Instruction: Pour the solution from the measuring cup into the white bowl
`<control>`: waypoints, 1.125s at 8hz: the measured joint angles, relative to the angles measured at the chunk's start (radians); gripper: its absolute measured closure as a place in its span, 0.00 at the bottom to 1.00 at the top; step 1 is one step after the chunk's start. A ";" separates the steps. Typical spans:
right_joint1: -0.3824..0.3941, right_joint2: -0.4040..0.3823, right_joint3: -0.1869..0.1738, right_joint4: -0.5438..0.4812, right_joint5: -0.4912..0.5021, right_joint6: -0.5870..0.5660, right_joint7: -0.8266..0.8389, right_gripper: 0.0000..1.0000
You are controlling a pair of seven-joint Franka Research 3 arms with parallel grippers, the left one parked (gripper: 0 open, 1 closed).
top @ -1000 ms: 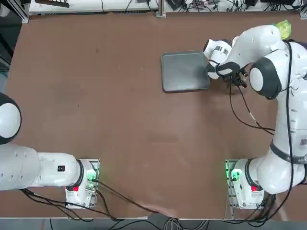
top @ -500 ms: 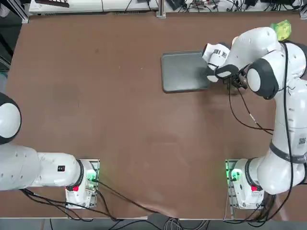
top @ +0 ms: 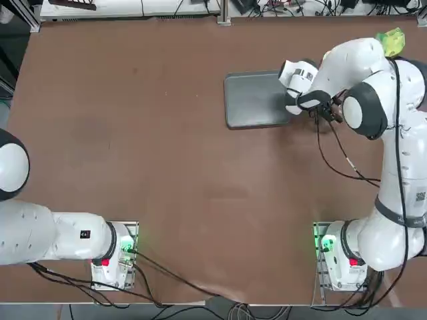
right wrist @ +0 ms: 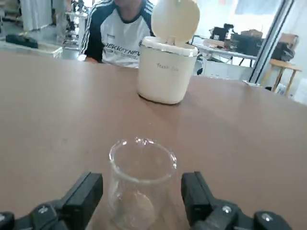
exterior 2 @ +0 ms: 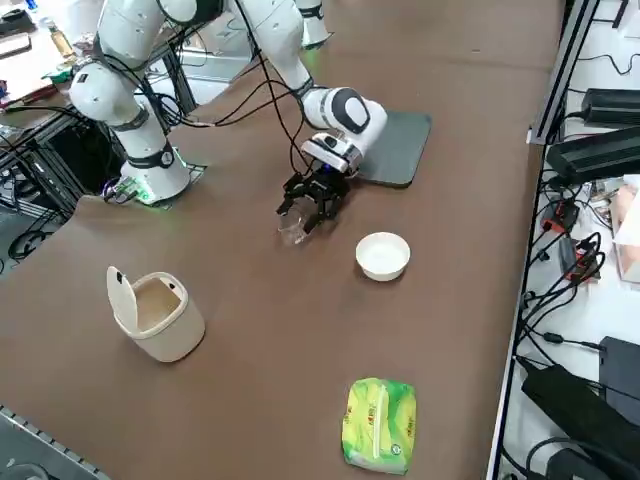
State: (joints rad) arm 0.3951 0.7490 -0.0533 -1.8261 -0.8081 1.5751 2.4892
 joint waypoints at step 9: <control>-0.043 -0.411 0.004 0.220 0.271 -0.038 -1.199 0.00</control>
State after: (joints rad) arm 0.3524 0.3376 -0.0495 -1.6060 -0.5369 1.5367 1.2907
